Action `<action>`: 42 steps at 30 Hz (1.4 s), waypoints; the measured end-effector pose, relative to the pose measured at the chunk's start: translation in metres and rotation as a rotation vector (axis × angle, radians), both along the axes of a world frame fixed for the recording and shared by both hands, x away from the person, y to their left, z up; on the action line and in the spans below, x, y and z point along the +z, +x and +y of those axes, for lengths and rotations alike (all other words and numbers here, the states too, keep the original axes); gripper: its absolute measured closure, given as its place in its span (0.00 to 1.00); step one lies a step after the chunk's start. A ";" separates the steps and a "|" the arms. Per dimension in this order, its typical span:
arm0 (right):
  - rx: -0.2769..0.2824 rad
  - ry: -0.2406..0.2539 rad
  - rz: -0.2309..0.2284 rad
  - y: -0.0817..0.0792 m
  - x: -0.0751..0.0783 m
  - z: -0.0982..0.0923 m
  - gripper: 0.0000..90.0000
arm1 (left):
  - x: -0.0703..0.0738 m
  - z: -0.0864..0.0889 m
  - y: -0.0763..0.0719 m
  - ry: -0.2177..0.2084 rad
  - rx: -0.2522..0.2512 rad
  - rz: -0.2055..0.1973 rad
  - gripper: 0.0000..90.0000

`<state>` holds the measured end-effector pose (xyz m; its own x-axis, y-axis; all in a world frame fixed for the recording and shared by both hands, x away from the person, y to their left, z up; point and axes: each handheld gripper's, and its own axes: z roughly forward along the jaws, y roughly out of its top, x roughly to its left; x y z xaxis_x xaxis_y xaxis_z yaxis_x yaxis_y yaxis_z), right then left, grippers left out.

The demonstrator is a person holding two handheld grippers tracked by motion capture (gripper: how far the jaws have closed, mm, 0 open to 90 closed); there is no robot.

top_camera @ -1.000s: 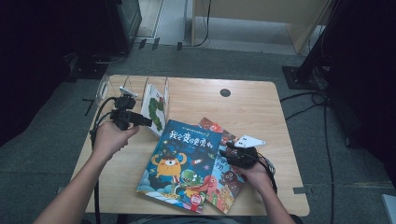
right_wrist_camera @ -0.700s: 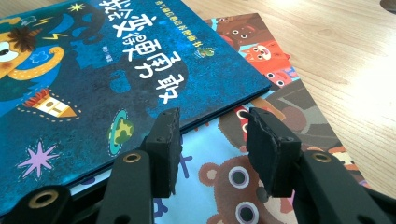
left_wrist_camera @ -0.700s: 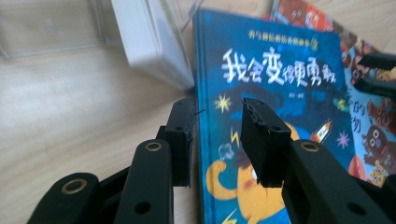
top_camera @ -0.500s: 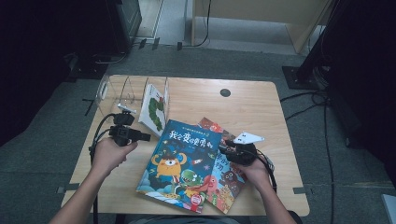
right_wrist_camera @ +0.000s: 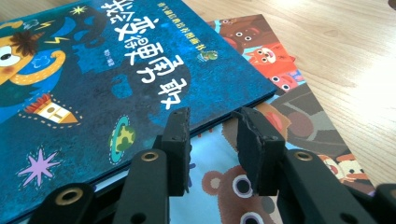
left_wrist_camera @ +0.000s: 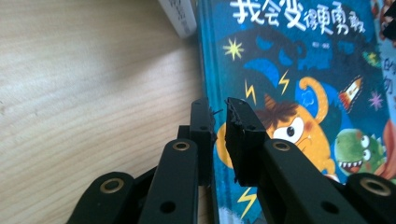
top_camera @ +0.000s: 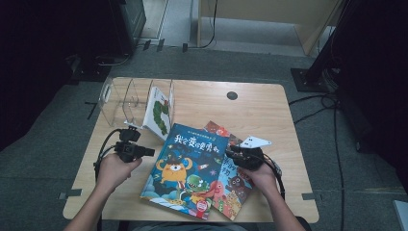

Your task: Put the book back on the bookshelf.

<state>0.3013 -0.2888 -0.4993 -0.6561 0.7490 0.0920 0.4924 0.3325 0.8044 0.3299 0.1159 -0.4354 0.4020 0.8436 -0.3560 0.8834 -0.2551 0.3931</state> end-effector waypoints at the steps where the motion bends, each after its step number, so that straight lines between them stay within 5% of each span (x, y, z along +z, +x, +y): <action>1: 0.000 0.000 0.000 0.000 0.000 0.000 0.73 | -0.002 0.000 -0.002 -0.003 -0.003 -0.002 0.92; 17: 0.009 -0.004 -0.005 -0.004 0.002 0.003 0.88 | -0.031 0.002 -0.021 -0.006 0.007 0.018 0.93; 35: 0.008 -0.011 0.010 -0.004 0.001 0.004 0.92 | -0.032 -0.007 -0.025 0.004 0.005 0.015 0.93; 42: -0.024 -0.013 0.016 -0.005 0.001 0.000 0.94 | -0.034 -0.026 -0.029 -0.024 -0.023 0.020 0.94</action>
